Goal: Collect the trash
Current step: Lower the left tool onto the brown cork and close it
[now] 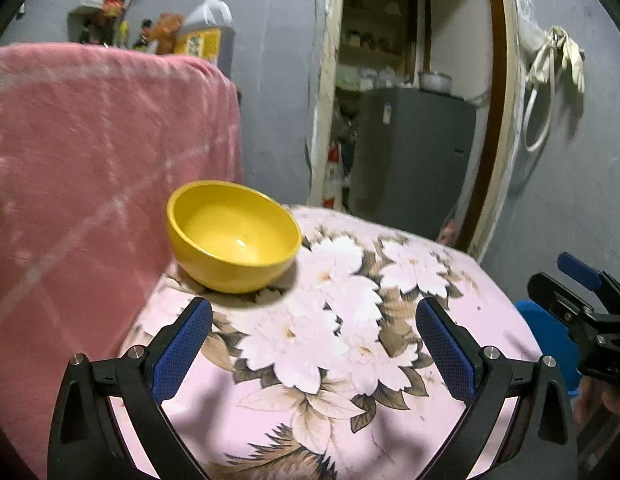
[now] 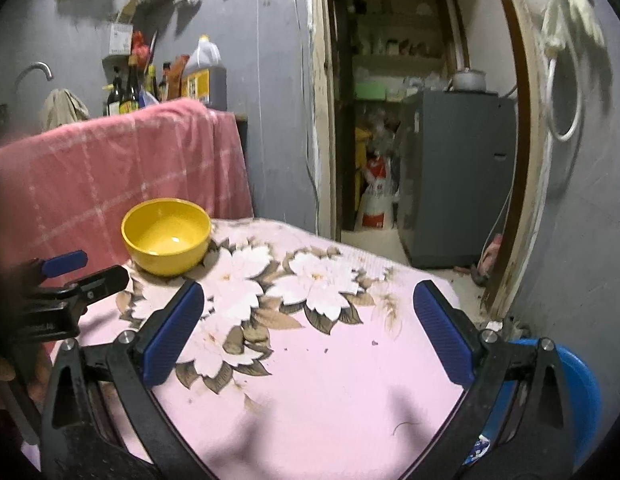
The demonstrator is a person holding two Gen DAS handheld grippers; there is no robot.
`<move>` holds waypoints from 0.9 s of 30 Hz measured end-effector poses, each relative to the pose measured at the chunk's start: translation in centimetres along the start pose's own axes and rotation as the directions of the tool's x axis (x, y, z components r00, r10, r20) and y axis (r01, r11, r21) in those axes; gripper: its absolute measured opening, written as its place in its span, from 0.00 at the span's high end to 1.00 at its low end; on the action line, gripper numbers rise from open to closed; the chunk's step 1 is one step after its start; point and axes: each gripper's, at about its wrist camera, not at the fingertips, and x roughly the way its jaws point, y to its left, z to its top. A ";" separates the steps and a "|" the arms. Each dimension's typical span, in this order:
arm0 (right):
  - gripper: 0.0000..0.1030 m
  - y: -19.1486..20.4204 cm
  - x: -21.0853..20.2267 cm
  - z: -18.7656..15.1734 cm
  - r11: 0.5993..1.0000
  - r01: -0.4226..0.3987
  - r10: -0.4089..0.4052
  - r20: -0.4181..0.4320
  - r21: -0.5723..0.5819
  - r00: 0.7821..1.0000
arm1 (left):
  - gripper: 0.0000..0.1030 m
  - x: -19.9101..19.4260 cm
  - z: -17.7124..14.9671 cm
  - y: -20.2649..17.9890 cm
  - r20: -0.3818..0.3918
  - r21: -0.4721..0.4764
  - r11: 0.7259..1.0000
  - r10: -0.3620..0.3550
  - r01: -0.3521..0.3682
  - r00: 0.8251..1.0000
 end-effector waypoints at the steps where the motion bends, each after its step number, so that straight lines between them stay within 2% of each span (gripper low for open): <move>1: 0.00 -0.2 0.5 -0.1 1.000 -0.004 0.004 -0.017 0.000 1.000 | 0.03 0.6 0.0 -0.1 -0.020 0.002 1.000 -0.011 0.011 1.000; 3: 0.01 -0.5 1.2 -0.2 1.000 -0.012 0.012 -0.046 -0.002 0.999 | 0.04 1.5 0.0 -0.4 -0.057 0.001 1.000 -0.023 0.023 0.998; 5: 0.06 -0.8 2.0 -0.4 1.000 -0.023 0.023 -0.077 -0.004 0.997 | 0.06 2.7 -0.1 -0.6 -0.106 -0.003 0.999 -0.048 0.048 0.993; 10: 0.15 -1.4 3.8 -0.8 0.999 -0.038 0.036 -0.152 -0.004 0.988 | 0.31 5.1 -0.2 -1.3 -0.223 -0.022 0.993 -0.120 0.118 0.967; 12: 0.21 -1.6 4.4 -1.1 0.999 -0.043 0.042 -0.176 -0.001 0.983 | 0.37 6.0 -0.3 -1.7 -0.264 -0.032 0.988 -0.152 0.149 0.952; 16: 0.27 -1.8 5.4 -1.4 0.999 -0.053 0.052 -0.210 0.002 0.976 | 0.50 7.4 -0.5 -3.0 -0.323 -0.035 0.980 -0.198 0.197 0.925; 23: 0.34 -1.8 6.6 -1.9 0.998 -0.066 0.064 -0.257 0.001 0.964 | 0.69 10.2 -1.1 -4.4 -0.413 -0.042 0.975 -0.215 0.217 0.885; 27: 0.35 -2.0 7.1 -2.1 0.998 -0.067 0.065 -0.279 0.004 0.958 | 0.80 11.1 -1.0 -4.4 -0.433 -0.068 0.972 -0.230 0.223 0.872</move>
